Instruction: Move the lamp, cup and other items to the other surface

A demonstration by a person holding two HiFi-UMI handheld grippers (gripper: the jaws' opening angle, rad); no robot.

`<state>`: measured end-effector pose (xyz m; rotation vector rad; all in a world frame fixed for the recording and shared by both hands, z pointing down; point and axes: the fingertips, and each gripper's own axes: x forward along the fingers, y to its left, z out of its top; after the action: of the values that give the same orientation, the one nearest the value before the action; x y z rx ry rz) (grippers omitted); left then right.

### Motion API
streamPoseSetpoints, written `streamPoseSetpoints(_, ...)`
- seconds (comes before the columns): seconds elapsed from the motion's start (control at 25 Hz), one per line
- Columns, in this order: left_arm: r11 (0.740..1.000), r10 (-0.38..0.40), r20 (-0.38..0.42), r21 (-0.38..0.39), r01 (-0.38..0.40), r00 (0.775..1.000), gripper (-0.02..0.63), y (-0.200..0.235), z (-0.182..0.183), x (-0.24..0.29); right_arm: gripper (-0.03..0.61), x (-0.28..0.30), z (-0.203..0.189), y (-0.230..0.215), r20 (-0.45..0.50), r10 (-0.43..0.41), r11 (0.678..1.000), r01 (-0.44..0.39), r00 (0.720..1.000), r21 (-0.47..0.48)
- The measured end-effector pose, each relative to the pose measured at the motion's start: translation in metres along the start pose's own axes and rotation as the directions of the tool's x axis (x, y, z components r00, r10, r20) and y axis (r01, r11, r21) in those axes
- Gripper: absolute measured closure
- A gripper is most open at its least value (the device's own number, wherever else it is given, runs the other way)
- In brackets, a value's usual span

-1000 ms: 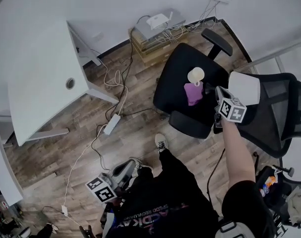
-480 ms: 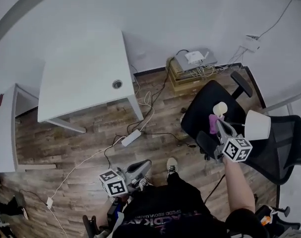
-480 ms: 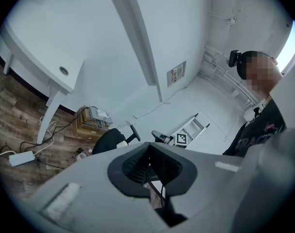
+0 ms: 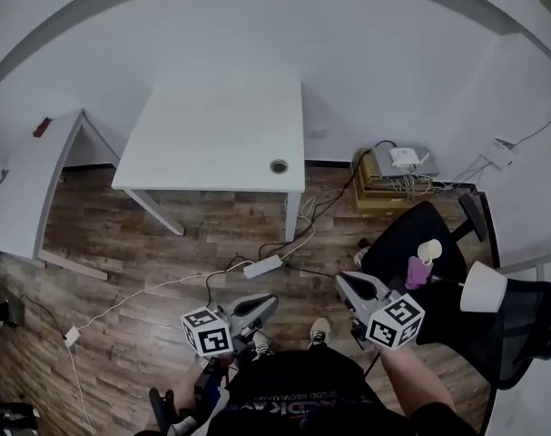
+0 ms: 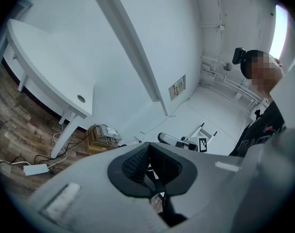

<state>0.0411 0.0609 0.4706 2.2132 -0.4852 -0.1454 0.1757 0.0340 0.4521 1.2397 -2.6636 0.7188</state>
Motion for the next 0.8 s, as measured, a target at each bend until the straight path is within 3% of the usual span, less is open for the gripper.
streamPoseSetpoints(0.2,1.000,0.016,0.027,0.005,-0.016,1.000,0.615,-0.001,-0.001,-0.025,0.574,0.026,-0.018,0.076,-0.076,0.182,0.982,-0.185,0.980,-0.039)
streamPoseSetpoints(0.32,1.000,0.028,0.043,0.003,-0.028,0.999,0.615,0.003,-0.002,-0.038,0.574,0.039,-0.031,0.104,-0.109,0.250,0.967,-0.254,0.962,-0.027)
streamPoseSetpoints(0.52,0.999,0.048,0.058,-0.014,-0.048,0.997,0.615,0.009,0.000,-0.058,0.574,0.059,-0.040,0.135,-0.081,0.298,0.954,-0.294,0.951,0.056)
streamPoseSetpoints(0.8,0.998,0.061,0.047,-0.015,-0.061,0.997,0.615,0.019,0.002,-0.086,0.574,0.081,-0.057,0.162,-0.085,0.332,0.942,-0.326,0.939,0.074)
